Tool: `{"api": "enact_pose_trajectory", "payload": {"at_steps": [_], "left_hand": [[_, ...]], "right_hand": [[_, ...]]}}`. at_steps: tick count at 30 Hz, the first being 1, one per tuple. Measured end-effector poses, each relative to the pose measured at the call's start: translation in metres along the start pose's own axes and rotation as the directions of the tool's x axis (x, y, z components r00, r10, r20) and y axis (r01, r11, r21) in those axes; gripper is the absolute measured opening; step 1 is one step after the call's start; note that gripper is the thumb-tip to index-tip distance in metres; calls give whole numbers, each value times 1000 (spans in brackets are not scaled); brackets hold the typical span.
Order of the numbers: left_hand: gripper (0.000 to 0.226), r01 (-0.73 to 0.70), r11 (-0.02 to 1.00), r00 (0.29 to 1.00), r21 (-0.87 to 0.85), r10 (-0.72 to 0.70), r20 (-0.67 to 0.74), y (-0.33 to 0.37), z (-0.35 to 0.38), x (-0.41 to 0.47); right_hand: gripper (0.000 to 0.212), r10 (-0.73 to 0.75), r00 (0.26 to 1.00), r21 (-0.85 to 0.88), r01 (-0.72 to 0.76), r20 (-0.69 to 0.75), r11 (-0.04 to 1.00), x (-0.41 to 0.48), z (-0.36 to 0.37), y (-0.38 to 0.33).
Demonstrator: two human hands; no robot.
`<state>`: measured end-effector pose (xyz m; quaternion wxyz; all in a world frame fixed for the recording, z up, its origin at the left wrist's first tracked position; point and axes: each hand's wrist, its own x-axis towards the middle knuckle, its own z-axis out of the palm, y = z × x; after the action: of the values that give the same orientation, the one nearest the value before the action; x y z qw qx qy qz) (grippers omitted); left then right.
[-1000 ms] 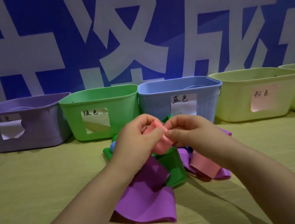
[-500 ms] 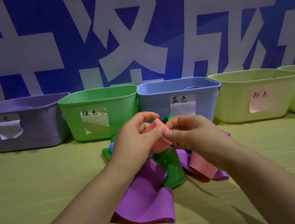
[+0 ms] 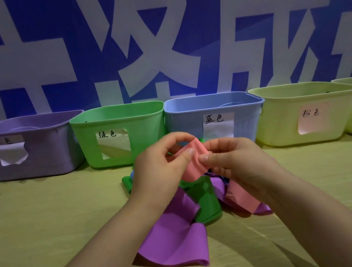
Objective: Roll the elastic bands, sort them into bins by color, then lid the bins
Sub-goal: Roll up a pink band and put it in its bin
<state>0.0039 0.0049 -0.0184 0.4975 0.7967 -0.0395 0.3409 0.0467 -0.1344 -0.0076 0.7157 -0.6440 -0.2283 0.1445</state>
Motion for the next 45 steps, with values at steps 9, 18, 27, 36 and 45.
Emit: {"api": "enact_pose_trajectory", "payload": {"at_steps": [9, 18, 27, 36, 45], "left_hand": [[28, -27, 999, 999, -21, 27, 20, 1, 1, -2], [16, -49, 998, 997, 40, 47, 68, 0, -1, 1], [12, -63, 986, 994, 152, 49, 93, 3, -4, -1], [16, -96, 892, 995, 441, 69, 75, 2, -6, -2], [64, -436, 742, 895, 509, 419, 155, -6, -1, -4]], "right_hand": [[13, 40, 999, 135, -44, 33, 990, -2, 2, -1], [13, 62, 994, 50, -67, 96, 997, 1, 3, 4], [15, 60, 996, 50, -63, 65, 997, 0, 2, 1], [18, 38, 999, 77, -39, 15, 996, 1, 1, 1], [21, 43, 992, 113, -56, 118, 992, -1, 4, -3]]}}
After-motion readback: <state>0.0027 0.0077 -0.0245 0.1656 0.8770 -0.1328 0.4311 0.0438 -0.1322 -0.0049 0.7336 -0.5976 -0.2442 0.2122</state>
